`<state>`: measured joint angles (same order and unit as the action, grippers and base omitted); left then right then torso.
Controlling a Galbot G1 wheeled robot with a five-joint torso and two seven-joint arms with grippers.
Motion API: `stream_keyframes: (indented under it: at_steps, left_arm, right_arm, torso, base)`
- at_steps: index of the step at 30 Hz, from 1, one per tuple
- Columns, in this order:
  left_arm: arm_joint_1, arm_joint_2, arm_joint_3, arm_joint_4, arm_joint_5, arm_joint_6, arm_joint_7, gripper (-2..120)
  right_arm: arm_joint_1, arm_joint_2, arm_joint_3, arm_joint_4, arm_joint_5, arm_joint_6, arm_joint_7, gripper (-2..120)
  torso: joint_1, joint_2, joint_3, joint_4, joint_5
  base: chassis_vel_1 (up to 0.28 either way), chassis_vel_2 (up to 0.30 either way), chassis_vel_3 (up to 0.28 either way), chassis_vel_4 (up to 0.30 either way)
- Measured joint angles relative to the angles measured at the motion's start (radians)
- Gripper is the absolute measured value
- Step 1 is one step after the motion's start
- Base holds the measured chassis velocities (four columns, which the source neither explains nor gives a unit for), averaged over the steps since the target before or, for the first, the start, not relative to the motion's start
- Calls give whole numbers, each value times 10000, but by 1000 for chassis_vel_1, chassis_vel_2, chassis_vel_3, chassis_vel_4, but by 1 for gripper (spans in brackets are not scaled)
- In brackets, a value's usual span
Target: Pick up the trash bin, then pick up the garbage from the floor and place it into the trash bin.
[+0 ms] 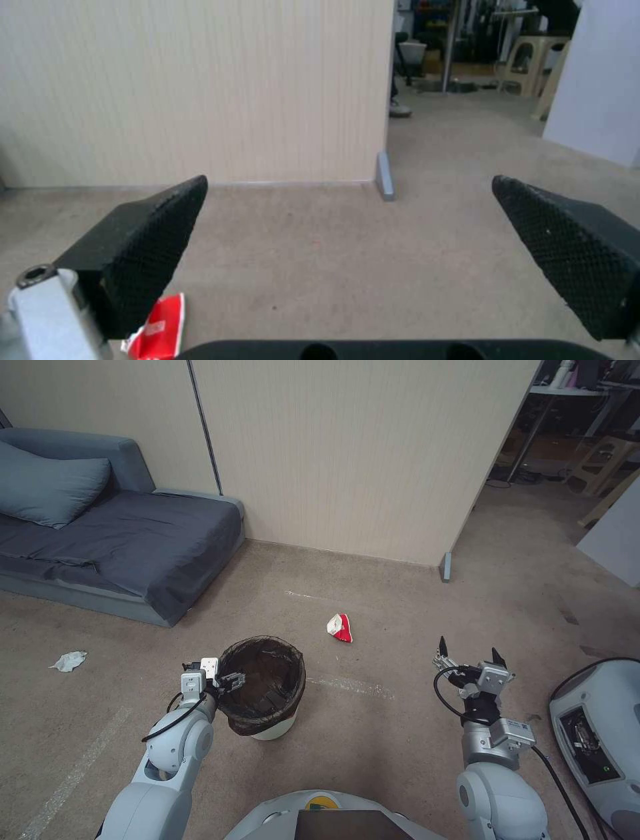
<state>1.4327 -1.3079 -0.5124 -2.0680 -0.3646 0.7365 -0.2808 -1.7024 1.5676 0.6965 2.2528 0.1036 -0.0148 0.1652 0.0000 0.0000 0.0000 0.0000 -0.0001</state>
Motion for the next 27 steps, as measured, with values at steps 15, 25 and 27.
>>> stream_keyframes:
  at_steps: [15,25,27]
  left_arm:
    - [-89,-120,39,382,10,-9,-196,100]
    - [-91,-175,33,516,119,-10,-264,91]
    - [-90,-191,36,553,141,-11,-292,84]
  right_arm:
    - [-3,6,-5,-53,7,-16,29,100]
    - [-1,17,44,-58,24,-23,62,100]
    - [1,34,41,-72,27,-21,74,100]
  torso:
    - [0,0,0,0,0]
    - [0,0,0,0,1]
    - [0,0,0,0,1]
  base:
    - [0,0,0,0]
    - [0,0,0,0]
    - [0,0,0,0]
